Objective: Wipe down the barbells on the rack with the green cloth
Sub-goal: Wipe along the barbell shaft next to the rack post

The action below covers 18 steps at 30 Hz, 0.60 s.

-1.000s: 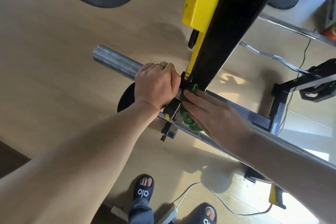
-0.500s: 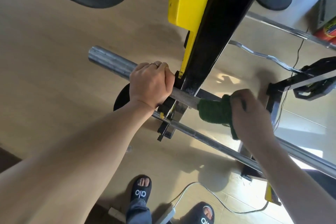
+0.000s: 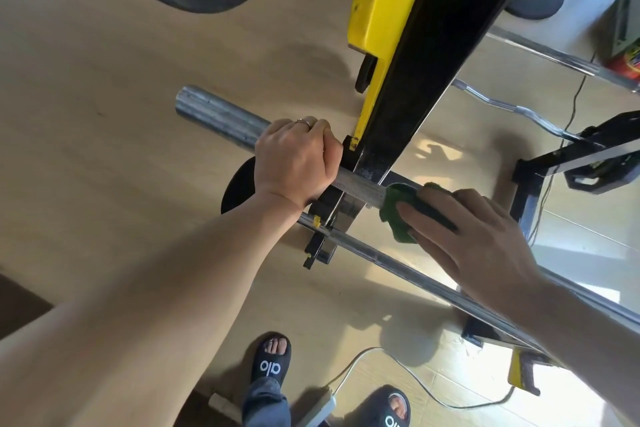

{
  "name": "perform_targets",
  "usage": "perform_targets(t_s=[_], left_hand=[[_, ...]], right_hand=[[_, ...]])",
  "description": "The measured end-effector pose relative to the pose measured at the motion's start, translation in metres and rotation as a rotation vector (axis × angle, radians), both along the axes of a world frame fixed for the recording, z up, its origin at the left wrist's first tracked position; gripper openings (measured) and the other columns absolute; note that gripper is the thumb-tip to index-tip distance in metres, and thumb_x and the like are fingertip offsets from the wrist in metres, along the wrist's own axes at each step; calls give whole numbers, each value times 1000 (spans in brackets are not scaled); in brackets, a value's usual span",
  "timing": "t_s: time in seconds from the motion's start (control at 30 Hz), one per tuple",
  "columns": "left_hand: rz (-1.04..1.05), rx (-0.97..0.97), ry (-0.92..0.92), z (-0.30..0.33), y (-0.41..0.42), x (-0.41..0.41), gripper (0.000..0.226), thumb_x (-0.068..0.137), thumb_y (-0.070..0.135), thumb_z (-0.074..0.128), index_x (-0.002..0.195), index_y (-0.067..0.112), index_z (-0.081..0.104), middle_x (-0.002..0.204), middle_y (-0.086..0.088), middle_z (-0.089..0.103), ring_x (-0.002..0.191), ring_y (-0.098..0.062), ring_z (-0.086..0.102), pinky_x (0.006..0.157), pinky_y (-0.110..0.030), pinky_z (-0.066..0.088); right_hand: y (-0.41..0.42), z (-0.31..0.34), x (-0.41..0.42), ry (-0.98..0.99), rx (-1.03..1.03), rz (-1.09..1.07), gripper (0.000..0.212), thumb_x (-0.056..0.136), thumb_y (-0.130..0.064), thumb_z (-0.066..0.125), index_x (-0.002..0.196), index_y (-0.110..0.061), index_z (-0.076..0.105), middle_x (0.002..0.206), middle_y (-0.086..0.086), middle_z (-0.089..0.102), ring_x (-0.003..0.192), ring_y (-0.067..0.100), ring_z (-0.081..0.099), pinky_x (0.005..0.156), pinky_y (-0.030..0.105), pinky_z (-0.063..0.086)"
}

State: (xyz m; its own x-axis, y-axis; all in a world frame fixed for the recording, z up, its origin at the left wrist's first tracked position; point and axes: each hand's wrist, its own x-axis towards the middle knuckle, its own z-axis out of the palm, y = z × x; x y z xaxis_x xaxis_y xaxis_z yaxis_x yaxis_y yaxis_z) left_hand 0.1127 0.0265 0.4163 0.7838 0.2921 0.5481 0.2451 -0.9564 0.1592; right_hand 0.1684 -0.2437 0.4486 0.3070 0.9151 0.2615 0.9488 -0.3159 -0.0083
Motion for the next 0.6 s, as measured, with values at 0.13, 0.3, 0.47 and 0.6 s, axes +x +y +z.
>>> perform_targets(t_s=[0.13, 0.3, 0.47, 0.6], left_hand=[[2, -16, 3, 0, 0, 1, 42, 96, 21, 36, 66, 12, 64, 57, -2, 60, 47, -18, 50, 62, -26, 41], [0, -25, -11, 0, 0, 1, 42, 96, 21, 37, 66, 12, 65, 58, -2, 60, 48, -17, 50, 62, -26, 41], [13, -7, 9, 0, -2, 0, 38, 96, 20, 40, 67, 14, 64, 58, 0, 59, 49, -15, 45, 61, -25, 35], [-12, -14, 2, 1, -1, -1, 37, 95, 19, 41, 67, 14, 64, 57, 0, 57, 48, -15, 44, 62, -26, 40]], right_hand=[[0, 1, 16, -141, -64, 181, 28, 98, -8, 58, 124, -12, 67, 116, 4, 69, 88, 25, 60, 78, 36, 53], [25, 4, 13, -258, -89, 286, 32, 100, 3, 43, 122, -5, 65, 114, 10, 66, 85, 26, 59, 71, 35, 53], [66, 7, -3, -137, -105, 189, 40, 99, -4, 29, 121, -8, 63, 113, 8, 62, 92, 25, 54, 73, 35, 52], [37, 10, 4, -109, -106, 155, 33, 91, -3, 55, 122, -10, 64, 112, 5, 64, 86, 24, 54, 71, 34, 52]])
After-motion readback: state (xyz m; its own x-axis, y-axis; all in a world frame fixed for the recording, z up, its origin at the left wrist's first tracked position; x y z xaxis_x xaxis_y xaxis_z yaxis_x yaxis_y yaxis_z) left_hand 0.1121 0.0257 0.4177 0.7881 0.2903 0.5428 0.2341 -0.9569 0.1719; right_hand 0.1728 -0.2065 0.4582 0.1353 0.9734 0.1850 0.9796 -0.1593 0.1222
